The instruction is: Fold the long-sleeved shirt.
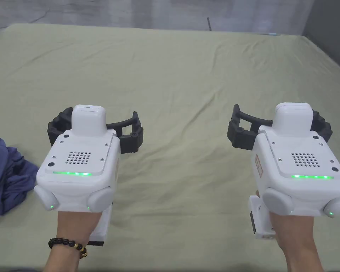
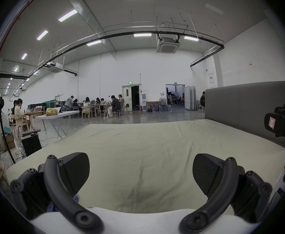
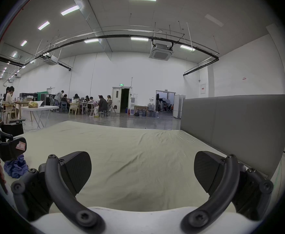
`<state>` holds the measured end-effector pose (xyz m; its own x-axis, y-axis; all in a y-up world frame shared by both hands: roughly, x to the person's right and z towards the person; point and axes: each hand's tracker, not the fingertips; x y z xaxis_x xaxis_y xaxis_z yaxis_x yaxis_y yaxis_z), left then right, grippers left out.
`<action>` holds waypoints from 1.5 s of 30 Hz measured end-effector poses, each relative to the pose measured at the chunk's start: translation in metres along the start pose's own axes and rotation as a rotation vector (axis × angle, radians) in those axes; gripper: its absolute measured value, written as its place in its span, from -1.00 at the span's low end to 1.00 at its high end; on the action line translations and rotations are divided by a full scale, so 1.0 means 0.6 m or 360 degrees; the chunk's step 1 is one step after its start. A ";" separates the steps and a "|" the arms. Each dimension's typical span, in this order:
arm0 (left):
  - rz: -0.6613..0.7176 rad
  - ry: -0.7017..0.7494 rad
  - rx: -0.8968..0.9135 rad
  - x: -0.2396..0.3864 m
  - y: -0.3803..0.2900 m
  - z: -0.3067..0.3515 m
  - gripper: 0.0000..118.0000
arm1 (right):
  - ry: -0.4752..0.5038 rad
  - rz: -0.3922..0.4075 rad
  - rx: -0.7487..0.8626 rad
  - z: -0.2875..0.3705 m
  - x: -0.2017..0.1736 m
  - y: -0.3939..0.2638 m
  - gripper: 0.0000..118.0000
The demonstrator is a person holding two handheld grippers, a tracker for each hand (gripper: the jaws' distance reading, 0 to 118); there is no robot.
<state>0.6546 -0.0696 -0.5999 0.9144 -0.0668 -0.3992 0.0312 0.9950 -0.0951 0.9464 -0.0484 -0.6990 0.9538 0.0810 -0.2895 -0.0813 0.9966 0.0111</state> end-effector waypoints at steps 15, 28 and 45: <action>-0.0014 0.0016 0.0006 0.004 0.000 0.001 1.00 | -0.0007 -0.0022 0.0006 0.000 0.003 -0.001 1.00; -0.0009 0.0005 0.0003 0.004 -0.001 0.002 1.00 | -0.0015 -0.0016 0.0003 0.002 0.005 -0.003 1.00; 0.0002 0.0019 -0.0004 0.000 -0.004 0.006 1.00 | -0.0012 -0.0018 -0.0007 0.004 0.003 -0.005 1.00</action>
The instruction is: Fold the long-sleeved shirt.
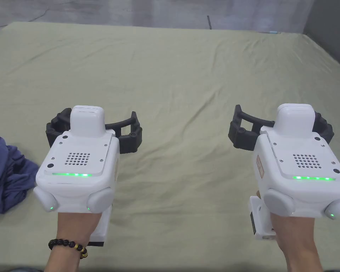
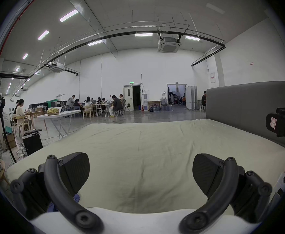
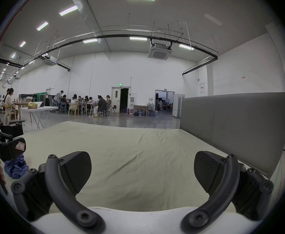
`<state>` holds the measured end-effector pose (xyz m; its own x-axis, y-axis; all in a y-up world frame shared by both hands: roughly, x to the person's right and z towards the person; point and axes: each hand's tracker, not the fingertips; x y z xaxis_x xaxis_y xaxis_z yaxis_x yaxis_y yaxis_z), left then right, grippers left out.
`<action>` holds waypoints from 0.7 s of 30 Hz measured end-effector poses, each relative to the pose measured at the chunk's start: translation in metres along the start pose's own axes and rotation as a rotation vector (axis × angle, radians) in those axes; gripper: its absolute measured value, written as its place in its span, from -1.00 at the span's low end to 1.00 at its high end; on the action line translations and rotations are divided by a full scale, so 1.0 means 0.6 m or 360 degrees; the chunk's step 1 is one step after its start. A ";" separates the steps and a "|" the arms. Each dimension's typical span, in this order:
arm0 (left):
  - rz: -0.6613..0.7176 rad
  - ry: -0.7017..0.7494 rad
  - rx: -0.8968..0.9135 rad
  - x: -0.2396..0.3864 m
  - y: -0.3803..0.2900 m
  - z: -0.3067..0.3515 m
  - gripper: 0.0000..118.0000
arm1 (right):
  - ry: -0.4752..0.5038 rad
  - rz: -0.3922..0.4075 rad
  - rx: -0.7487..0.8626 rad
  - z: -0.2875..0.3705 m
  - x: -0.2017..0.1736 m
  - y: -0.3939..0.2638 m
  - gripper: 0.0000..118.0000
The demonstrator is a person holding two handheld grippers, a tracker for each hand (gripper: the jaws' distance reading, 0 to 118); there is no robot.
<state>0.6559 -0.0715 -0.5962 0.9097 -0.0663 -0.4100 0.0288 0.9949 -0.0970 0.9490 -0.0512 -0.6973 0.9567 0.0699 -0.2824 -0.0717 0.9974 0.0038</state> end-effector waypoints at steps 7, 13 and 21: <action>0.0004 -0.0005 0.0010 0.002 0.002 0.000 1.00 | 0.0003 0.0002 -0.0008 0.000 0.001 -0.001 1.00; 0.0003 -0.0007 0.0015 0.003 0.003 0.002 1.00 | -0.0013 -0.0004 0.0000 0.000 0.003 -0.002 1.00; -0.0009 -0.0010 0.0011 0.005 0.001 0.001 1.00 | -0.0007 -0.0023 0.0005 0.002 0.006 -0.001 1.00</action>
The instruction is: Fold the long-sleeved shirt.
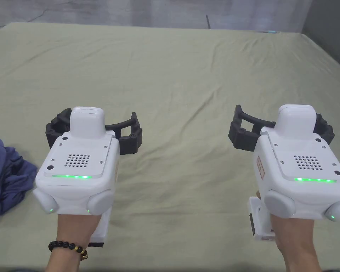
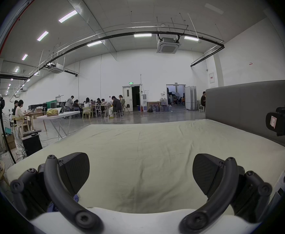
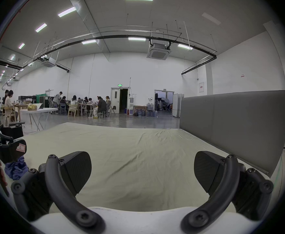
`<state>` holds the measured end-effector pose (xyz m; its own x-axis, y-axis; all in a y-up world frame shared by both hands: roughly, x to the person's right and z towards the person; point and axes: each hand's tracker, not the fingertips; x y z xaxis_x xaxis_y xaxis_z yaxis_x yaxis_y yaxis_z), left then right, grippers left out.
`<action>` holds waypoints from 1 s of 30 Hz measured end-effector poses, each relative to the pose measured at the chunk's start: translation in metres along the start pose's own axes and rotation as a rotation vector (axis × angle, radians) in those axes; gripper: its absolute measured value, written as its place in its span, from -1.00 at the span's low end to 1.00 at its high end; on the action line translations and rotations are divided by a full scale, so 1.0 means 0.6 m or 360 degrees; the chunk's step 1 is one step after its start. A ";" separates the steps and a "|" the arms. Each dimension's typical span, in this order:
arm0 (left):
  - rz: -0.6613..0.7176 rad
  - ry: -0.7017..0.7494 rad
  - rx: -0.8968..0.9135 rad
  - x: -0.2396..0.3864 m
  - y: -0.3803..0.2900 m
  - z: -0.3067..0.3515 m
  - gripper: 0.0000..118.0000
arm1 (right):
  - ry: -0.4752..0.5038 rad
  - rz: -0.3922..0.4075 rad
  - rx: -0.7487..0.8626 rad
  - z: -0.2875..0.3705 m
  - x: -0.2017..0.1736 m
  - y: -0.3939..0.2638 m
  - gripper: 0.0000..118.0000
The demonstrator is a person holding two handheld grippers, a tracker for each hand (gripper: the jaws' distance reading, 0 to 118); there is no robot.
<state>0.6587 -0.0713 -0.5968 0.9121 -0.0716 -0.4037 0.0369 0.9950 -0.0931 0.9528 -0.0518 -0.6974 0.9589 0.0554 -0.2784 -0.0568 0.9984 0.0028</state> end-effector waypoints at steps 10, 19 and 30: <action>-0.0008 -0.0017 0.0002 0.001 -0.001 -0.004 1.00 | -0.0002 -0.0011 -0.0020 -0.001 0.003 -0.002 1.00; 0.0092 -0.0049 -0.0052 -0.006 0.006 -0.003 0.66 | 0.0025 -0.0025 -0.0063 0.003 0.000 0.003 0.64; 0.0060 0.0084 -0.0057 -0.018 0.007 -0.007 -1.00 | -0.0015 -0.0024 -0.0087 -0.005 -0.011 -0.001 -0.97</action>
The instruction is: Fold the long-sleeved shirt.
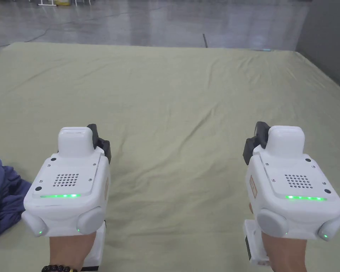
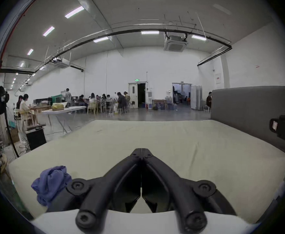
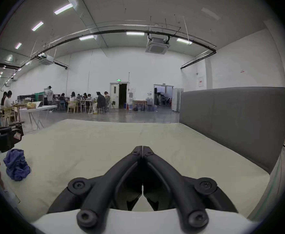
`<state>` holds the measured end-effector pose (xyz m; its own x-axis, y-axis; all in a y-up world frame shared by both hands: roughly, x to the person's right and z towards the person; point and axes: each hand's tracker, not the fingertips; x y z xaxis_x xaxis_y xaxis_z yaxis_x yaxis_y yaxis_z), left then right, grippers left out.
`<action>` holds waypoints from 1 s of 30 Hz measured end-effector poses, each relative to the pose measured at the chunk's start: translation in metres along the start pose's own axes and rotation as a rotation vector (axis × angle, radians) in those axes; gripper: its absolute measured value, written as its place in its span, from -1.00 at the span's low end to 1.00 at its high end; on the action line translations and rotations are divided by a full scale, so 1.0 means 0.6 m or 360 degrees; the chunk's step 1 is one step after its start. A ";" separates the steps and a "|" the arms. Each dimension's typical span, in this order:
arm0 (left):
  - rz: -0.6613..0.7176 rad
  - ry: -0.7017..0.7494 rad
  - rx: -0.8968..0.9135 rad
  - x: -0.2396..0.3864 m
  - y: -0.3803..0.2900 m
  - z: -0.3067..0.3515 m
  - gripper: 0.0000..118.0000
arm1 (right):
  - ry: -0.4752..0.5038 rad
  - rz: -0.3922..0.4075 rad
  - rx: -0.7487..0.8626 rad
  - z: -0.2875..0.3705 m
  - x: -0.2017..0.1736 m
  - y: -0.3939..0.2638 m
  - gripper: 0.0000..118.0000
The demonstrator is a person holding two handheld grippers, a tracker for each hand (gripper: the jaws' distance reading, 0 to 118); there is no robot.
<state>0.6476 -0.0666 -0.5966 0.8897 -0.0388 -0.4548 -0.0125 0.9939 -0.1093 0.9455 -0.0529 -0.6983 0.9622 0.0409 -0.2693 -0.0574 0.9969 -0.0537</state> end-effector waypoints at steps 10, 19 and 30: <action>0.0060 0.0564 0.0080 -0.208 0.021 0.111 -1.00 | 0.0700 -0.0056 0.0020 -0.027 -0.256 0.038 -0.97; 0.0073 0.0830 0.0001 -0.319 0.003 0.180 -1.00 | 0.1043 -0.0024 -0.0006 0.005 -0.427 0.038 -0.97; 0.0620 0.0497 -0.0727 -0.426 0.001 0.024 1.00 | 0.1085 0.0033 -0.0089 -0.002 -0.430 0.018 -0.97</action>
<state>0.4269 -0.0548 -0.4678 0.6084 0.2177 -0.7632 -0.5586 0.8006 -0.2170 0.6963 -0.0527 -0.6306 0.5793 -0.0098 -0.8151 -0.1051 0.9907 -0.0867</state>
